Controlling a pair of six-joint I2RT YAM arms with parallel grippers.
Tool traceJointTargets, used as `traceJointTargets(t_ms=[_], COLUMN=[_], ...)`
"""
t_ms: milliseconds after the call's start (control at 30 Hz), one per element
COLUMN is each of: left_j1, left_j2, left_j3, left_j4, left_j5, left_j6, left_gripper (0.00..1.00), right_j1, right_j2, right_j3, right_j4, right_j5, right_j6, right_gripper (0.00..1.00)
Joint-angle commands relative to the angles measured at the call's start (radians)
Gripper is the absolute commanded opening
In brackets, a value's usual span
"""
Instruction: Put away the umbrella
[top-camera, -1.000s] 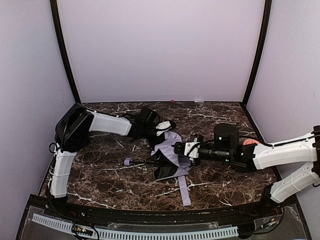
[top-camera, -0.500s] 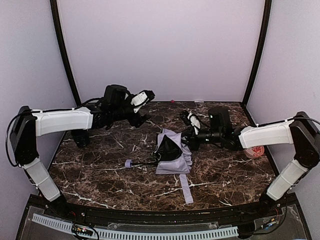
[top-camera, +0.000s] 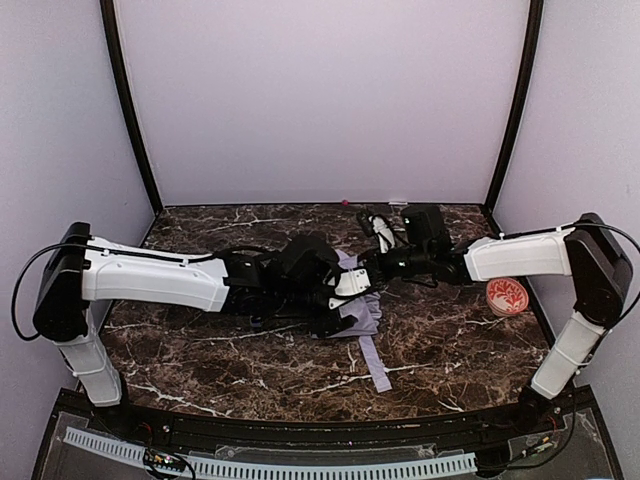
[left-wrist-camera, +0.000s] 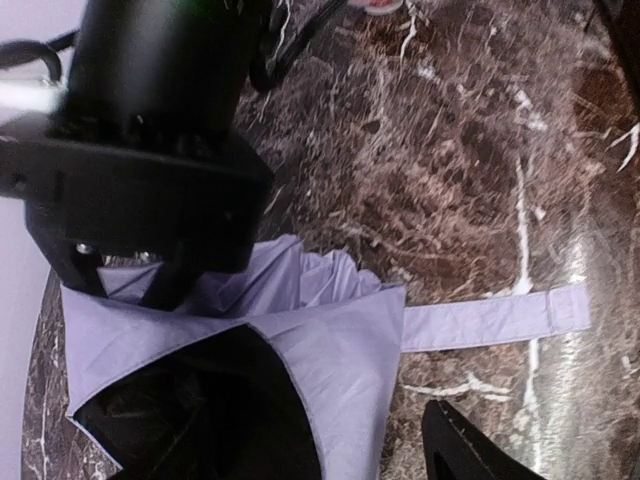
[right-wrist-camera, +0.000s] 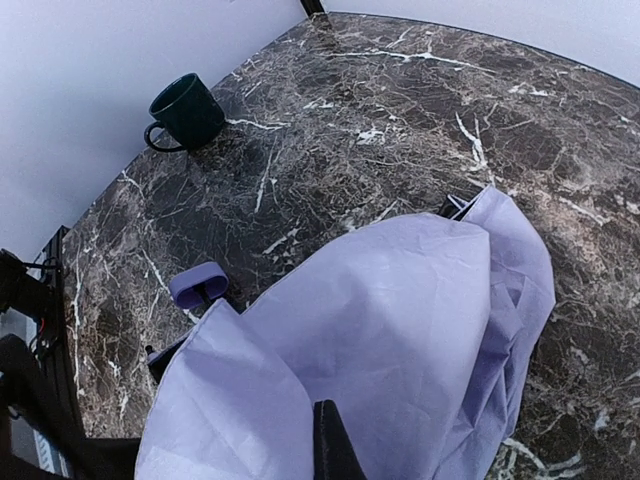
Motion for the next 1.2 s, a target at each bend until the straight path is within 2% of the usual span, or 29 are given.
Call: traceJointTargets(t_ms=[0, 67, 133, 167, 200, 267, 300, 400, 533, 667, 800, 900, 1000, 1067, 1167], left_j1=[-0.009, -0.009, -0.009, -0.009, -0.008, -0.009, -0.008, -0.005, 0.018, 0.043, 0.109, 0.135, 0.145, 0.162, 0.183], left_j2=[0.068, 0.093, 0.107, 0.110, 0.109, 0.102, 0.091, 0.019, -0.091, -0.128, -0.137, -0.134, -0.113, -0.093, -0.058], left_j3=[0.033, 0.034, 0.033, 0.029, 0.024, 0.015, 0.011, -0.052, -0.131, -0.149, -0.158, -0.145, -0.101, -0.086, -0.064], left_j4=[0.021, 0.050, 0.075, 0.081, 0.091, 0.090, 0.079, 0.125, 0.188, 0.241, 0.345, 0.357, 0.301, 0.279, 0.223], left_j5=[-0.230, -0.314, -0.364, -0.369, -0.361, -0.294, -0.244, -0.007, 0.283, 0.435, 0.589, 0.615, 0.568, 0.537, 0.507], left_j6=[0.072, 0.097, 0.111, 0.112, 0.110, 0.093, 0.070, 0.030, -0.028, -0.052, -0.140, -0.147, -0.110, -0.093, -0.071], left_gripper=[0.73, 0.71, 0.63, 0.55, 0.45, 0.11, 0.01, 0.00, 0.00, 0.01, 0.00, 0.00, 0.00, 0.00, 0.00], right_j1=[-0.002, -0.002, -0.002, -0.002, -0.002, -0.003, -0.003, -0.011, -0.045, -0.044, -0.019, 0.000, 0.007, 0.000, -0.055], right_j2=[-0.017, -0.021, -0.028, -0.030, -0.033, -0.035, -0.037, -0.044, -0.058, -0.017, 0.030, 0.041, 0.057, 0.062, 0.048], right_j3=[-0.033, -0.046, -0.052, -0.055, -0.056, -0.053, -0.049, -0.036, -0.057, -0.056, -0.034, -0.041, -0.045, -0.055, -0.062], right_j4=[0.059, 0.072, 0.076, 0.076, 0.077, 0.072, 0.067, 0.019, -0.006, 0.031, 0.035, 0.049, 0.030, 0.005, -0.009], right_j5=[-0.008, -0.023, -0.036, -0.040, -0.049, -0.060, -0.063, -0.067, -0.099, -0.188, -0.249, -0.312, -0.377, -0.377, -0.398], right_j6=[0.087, 0.095, 0.097, 0.098, 0.096, 0.088, 0.079, 0.024, -0.032, -0.028, -0.032, -0.049, -0.064, -0.081, -0.053], right_gripper=[0.00, 0.00, 0.00, 0.00, 0.00, 0.00, 0.00, 0.09, 0.08, 0.02, 0.03, 0.04, 0.07, 0.13, 0.29])
